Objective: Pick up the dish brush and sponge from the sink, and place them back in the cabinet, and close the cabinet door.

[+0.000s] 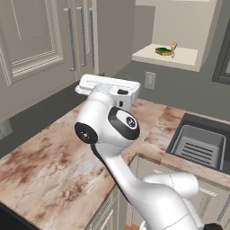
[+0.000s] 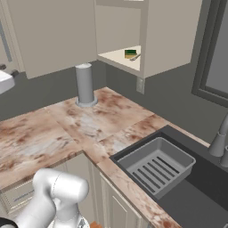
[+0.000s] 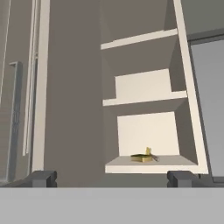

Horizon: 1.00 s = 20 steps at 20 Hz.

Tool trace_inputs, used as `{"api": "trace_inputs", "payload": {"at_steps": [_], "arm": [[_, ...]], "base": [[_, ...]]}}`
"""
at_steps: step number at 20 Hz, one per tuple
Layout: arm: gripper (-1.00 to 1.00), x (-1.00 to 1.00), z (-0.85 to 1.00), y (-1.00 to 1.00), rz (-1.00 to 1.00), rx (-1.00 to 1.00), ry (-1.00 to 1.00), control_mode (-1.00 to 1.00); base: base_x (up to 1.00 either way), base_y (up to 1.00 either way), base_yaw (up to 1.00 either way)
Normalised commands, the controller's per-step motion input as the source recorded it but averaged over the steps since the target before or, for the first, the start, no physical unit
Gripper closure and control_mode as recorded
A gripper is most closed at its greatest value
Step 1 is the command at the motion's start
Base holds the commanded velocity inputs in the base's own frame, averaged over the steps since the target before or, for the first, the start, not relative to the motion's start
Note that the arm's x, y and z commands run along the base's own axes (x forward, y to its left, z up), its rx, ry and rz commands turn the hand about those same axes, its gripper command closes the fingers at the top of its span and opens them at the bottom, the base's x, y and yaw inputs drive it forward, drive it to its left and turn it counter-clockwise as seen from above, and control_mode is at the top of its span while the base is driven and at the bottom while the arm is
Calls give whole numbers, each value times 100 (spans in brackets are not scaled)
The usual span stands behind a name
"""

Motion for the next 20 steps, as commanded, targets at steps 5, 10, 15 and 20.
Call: {"api": "trace_inputs", "payload": {"at_steps": [5, 10, 15, 20], "arm": [[-100, 22, -5, 12, 0, 0, 0, -100], [-100, 16, -8, 17, 0, 0, 0, -100], [-100, 15, -2, 14, 0, 0, 0, -100], [-100, 18, 0, 12, 0, 0, 0, -100]], "base": [[0, 0, 0], [0, 0, 0], [0, 0, 0], [0, 0, 0]]}}
